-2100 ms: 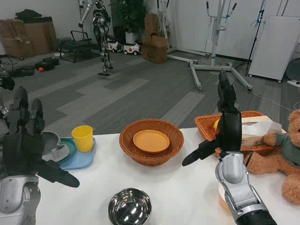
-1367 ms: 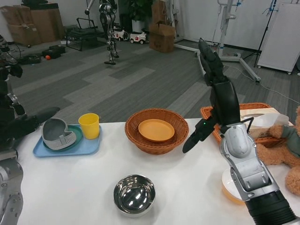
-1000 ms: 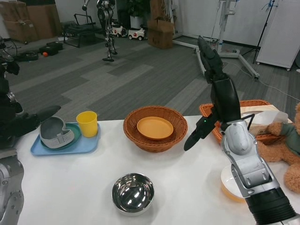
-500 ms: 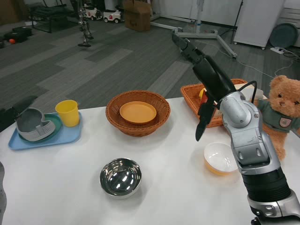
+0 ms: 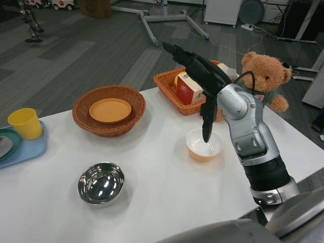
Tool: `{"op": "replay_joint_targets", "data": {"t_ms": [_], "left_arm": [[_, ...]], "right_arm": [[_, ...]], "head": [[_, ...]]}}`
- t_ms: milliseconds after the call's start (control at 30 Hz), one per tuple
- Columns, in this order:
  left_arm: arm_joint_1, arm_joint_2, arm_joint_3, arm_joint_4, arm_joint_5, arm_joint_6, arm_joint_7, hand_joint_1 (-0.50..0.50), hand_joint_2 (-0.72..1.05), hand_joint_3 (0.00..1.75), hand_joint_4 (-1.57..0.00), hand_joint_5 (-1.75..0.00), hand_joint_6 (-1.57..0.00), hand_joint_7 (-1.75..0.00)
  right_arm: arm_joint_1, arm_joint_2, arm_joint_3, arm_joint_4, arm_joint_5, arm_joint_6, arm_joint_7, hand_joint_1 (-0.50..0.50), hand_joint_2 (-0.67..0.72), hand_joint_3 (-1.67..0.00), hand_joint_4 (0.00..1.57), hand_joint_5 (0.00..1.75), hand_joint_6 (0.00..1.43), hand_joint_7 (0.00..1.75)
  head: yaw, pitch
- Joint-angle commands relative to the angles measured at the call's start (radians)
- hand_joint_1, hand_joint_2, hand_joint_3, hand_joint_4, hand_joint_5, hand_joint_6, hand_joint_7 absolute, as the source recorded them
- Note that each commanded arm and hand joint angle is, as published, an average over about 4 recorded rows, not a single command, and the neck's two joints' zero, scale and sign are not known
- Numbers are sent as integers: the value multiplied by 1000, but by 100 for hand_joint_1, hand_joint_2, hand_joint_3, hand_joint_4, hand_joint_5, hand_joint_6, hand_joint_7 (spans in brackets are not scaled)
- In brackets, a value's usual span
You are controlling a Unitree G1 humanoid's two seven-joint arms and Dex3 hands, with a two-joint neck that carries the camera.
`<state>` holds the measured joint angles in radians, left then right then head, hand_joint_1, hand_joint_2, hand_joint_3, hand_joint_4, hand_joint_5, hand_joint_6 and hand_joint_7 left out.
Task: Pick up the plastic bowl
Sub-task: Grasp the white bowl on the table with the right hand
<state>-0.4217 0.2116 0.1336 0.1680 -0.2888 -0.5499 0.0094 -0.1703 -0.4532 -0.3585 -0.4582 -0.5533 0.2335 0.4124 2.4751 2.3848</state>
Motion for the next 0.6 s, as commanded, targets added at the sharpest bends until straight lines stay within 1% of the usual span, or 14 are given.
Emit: {"op": "replay_joint_targets", "data": {"t_ms": [33, 133, 267, 400, 467, 600], "left_arm": [[-24, 15, -13, 25, -5, -1, 0, -50, 60, 0, 0, 0, 0, 0], [-28, 15, -16, 36, -7, -1, 0, -50, 60, 0, 0, 0, 0, 0], [-28, 15, -18, 42, -7, -2, 0, -50, 60, 0, 0, 0, 0, 0], [-33, 14, -20, 44, -7, -2, 0, -50, 60, 0, 0, 0, 0, 0], [-37, 14, -20, 45, -7, -2, 0, -50, 60, 0, 0, 0, 0, 0], [-45, 15, -22, 53, -7, -2, 0, -50, 60, 0, 0, 0, 0, 0]], "right_arm": [[26, -1, 8, 0, -139, 0, 2, -46, 72, 0, 0, 0, 0, 0], [65, -6, 11, -3, -191, 3, 3, -46, 72, 0, 0, 0, 0, 0], [110, -9, 4, -5, -193, 3, 3, -46, 72, 0, 0, 0, 0, 0], [159, -3, -7, -4, -201, 0, 3, -46, 72, 0, 0, 0, 0, 0], [173, 2, -8, -3, -212, -1, 3, -46, 72, 0, 0, 0, 0, 0], [178, 11, -2, 22, -235, -8, -1, -46, 72, 0, 0, 0, 0, 0]], "head": [[-36, 8], [-52, 14], [-77, 5], [-92, -5], [-103, -16], [-114, -31]]}}
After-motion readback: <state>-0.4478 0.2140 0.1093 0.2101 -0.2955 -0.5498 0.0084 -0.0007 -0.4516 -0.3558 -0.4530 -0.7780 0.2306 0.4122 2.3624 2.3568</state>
